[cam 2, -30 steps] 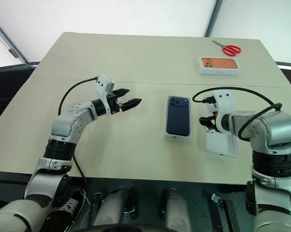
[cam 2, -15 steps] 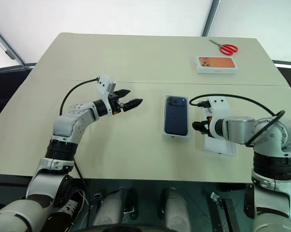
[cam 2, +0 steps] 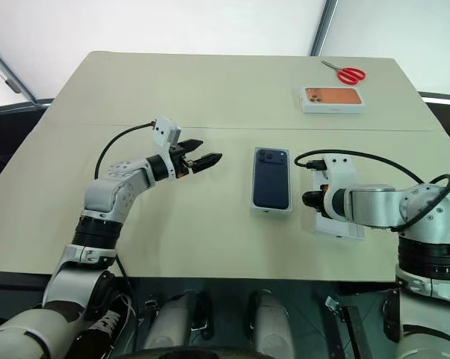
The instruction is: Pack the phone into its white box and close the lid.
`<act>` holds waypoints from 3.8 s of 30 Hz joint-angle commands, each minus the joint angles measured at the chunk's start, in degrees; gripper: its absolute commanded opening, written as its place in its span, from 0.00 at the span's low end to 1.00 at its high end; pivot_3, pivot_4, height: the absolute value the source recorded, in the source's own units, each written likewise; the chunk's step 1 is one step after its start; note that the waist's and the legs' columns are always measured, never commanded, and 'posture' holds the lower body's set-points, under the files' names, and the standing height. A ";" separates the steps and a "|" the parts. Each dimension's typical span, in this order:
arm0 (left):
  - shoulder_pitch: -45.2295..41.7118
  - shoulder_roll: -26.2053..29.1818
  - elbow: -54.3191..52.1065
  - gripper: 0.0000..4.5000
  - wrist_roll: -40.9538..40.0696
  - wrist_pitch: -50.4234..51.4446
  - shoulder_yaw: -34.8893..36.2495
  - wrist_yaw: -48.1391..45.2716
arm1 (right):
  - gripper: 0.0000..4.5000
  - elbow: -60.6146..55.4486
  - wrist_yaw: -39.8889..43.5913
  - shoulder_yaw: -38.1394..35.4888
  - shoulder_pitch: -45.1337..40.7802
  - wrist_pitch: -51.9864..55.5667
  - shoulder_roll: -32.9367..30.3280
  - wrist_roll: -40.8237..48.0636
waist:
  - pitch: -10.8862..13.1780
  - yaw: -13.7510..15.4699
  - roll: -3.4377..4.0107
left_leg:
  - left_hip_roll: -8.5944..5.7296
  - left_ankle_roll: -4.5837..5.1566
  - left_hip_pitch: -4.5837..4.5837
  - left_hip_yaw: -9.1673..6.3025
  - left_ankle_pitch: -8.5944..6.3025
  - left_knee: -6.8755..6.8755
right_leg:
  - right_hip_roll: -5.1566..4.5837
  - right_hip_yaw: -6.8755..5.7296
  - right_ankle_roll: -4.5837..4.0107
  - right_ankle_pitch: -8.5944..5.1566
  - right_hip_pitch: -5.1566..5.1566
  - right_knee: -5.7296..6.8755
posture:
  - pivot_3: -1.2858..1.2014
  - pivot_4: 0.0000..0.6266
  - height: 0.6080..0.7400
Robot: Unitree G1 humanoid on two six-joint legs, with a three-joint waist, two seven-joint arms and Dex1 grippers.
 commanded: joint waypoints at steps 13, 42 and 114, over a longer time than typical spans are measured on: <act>-1.06 0.74 -2.46 1.00 -1.16 0.09 0.95 0.22 | 0.01 -0.74 -7.07 11.26 2.14 -15.13 -9.54 12.43 | -0.01 -0.04 -0.01 | 0.00 0.00 0.00 0.00 0.00 0.01 | 0.01 0.01 0.01 0.00 0.00 -0.01 | 0.52 0.24 0.98; -1.38 0.68 -2.02 1.00 -3.07 0.42 4.14 1.22 | 0.01 5.84 25.68 -1.92 -12.51 -35.87 12.89 7.73 | -0.02 -0.11 -0.04 | 0.00 0.04 -0.10 0.03 0.01 0.03 | 0.05 0.00 0.02 0.01 -0.07 0.02 | 0.52 0.24 0.98; -2.87 -15.03 6.43 0.00 1.75 -5.42 -6.05 1.22 | 0.48 5.76 62.11 6.79 0.22 -45.70 1.04 -46.16 | -0.05 -0.04 0.04 | -0.04 0.08 -0.09 0.04 -0.01 0.08 | 0.05 0.00 0.02 0.01 -0.11 0.06 | 0.52 0.24 0.98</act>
